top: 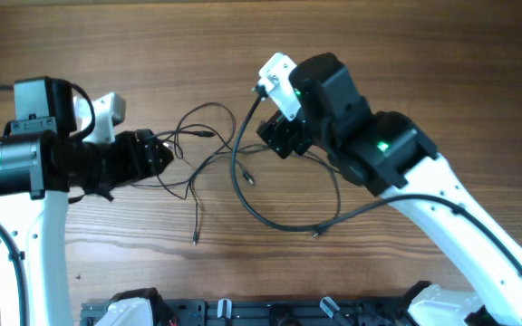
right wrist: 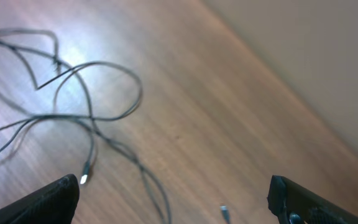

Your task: Untangle cables

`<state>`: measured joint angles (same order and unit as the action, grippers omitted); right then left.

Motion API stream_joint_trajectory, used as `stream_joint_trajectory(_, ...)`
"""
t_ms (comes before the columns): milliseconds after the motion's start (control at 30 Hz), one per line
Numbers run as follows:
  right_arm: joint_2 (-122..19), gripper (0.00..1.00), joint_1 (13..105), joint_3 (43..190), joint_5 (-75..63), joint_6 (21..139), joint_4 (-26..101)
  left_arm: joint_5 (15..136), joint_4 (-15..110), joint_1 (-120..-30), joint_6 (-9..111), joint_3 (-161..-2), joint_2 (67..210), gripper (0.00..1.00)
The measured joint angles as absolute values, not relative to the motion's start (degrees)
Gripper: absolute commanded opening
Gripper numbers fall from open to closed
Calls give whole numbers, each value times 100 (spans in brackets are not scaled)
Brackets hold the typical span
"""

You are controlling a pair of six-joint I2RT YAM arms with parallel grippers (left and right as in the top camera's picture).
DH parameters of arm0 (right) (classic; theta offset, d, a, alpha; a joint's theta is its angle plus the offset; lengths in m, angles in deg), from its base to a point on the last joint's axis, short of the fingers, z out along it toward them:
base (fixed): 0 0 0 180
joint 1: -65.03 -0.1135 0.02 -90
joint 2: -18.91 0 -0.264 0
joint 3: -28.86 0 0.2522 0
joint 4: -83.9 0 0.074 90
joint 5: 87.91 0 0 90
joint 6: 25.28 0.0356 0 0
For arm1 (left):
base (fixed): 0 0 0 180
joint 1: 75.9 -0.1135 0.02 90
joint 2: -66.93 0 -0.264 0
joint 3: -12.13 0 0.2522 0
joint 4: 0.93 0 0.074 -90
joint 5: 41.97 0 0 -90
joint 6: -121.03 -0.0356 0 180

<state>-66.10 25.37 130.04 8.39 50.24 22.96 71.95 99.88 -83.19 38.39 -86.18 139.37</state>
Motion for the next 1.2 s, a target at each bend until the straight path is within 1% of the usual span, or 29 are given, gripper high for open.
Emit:
stream_joint_trajectory(33,-6750,100,2537,13004,608,5022,2296,7191,10243,-8321,4079,-8618,13935,98)
stream_joint_trajectory(67,-6851,100,2537,13004,470,5022,2299,7235,10617,-8319,4274,-8618,13935,100)
stream_joint_trajectory(133,-6980,100,2537,13004,302,5020,2294,7429,10930,-8317,4494,-8616,13931,100)
stream_joint_trajectory(267,-6982,100,2539,13004,184,5022,2526,7864,10903,-8177,4606,-8616,13843,100)
stream_joint_trajectory(300,-6982,100,2537,13004,181,5022,2581,8135,10921,-8177,4623,-8614,13850,97)
stream_joint_trajectory(367,-6982,100,2537,13004,164,5022,2587,9057,10925,-8136,4645,-8612,13874,79)
stream_joint_trajectory(400,-6982,100,2537,13004,164,5022,2585,9606,10925,-8057,4669,-8612,13885,75)
stream_joint_trajectory(467,-6982,100,2537,13004,164,5022,2585,10854,10930,-7843,4678,-8612,13898,68)
stream_joint_trajectory(533,-6982,100,2539,13004,164,5022,2592,11726,10930,-7707,4680,-8612,13898,65)
stream_joint_trajectory(600,-6982,100,2539,13004,164,5022,2598,12511,10930,-7600,4787,-8612,13898,64)
stream_joint_trajectory(633,-6982,100,2537,13004,164,5022,2600,12791,10912,-7589,4905,-8612,13898,67)
stream_joint_trajectory(700,-6982,100,2539,13004,164,5022,2602,13298,10339,-7685,5154,-8597,13898,84)
stream_joint_trajectory(733,-6982,100,2539,13004,144,5024,2600,13370,9819,-7819,5244,-8592,13905,89)
stream_joint_trajectory(767,-6984,100,2539,13004,140,5024,2620,13298,9463,-7943,5332,-8586,13909,90)
stream_joint_trajectory(800,-6982,100,2539,13004,136,5024,2602,13188,9303,-8013,5329,-8586,13911,88)
stream_joint_trajectory(867,-6984,100,2539,13004,120,5022,2644,12113,8851,-8256,5384,-8586,13911,86)
stream_joint_trajectory(933,-6984,100,2539,13004,120,5020,2710,10347,8726,-8391,5445,-8586,13913,85)
stream_joint_trajectory(1000,-6984,100,2539,13001,118,5022,3016,7965,8755,-8402,5703,-8586,13937,86)
stream_joint_trajectory(1100,-7010,99,2539,13004,101,5151,3483,5184,8739,-8422,6101,-8586,14106,84)
stream_joint_trajectory(1133,-7063,99,2539,13004,101,5208,3540,4596,8733,-8424,6223,-8586,14193,84)
stream_joint_trajectory(1200,-7292,98,2539,13006,98,5269,3542,4008,8772,-8424,6370,-8586,14374,84)
